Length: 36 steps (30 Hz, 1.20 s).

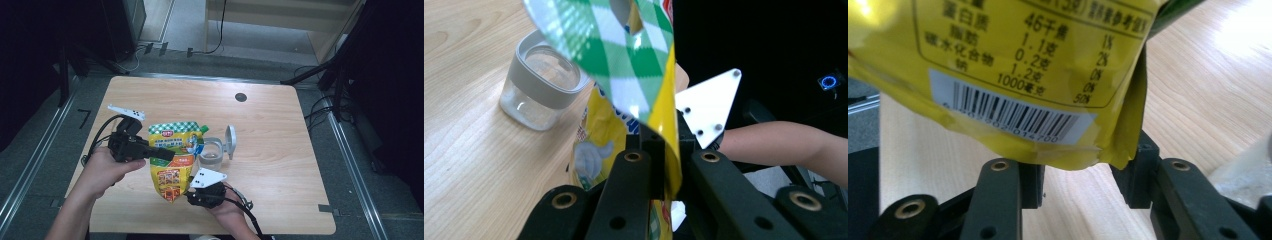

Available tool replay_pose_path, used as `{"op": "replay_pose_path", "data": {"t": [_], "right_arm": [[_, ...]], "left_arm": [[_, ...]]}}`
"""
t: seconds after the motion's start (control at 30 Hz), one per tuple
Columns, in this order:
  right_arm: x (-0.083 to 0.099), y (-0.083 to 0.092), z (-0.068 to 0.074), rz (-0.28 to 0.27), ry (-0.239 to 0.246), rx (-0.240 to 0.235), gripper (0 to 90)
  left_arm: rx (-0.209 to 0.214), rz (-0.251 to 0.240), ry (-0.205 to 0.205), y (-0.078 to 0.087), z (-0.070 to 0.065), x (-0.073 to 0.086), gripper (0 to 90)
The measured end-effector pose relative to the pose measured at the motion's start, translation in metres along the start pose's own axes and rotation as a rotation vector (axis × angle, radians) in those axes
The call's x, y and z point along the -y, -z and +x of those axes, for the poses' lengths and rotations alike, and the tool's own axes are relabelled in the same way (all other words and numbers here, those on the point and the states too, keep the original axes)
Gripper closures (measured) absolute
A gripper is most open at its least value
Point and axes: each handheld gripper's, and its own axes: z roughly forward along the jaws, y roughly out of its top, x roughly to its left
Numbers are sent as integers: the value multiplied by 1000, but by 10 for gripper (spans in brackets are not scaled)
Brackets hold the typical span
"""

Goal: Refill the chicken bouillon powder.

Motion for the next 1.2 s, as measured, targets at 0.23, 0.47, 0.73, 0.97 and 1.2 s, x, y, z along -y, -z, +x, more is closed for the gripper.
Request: {"op": "replay_pose_path", "data": {"t": [0.23,0.47,0.73,0.97,1.2], "right_arm": [[0,2,5,-4,9,-9,643],[3,3,-2,-28,-47,32,631],[3,6,-2,-65,-1,35,574],[-2,2,14,-46,58,-4,597],[-7,0,21,-29,19,-47,631]], "left_arm": [[8,6,27,-4,0,-2,900],[85,33,31,-8,-6,-4,900],[87,24,54,-8,-5,-5,900],[-44,0,45,-17,-6,-7,894],[-120,-20,33,-31,-7,-10,835]]}}
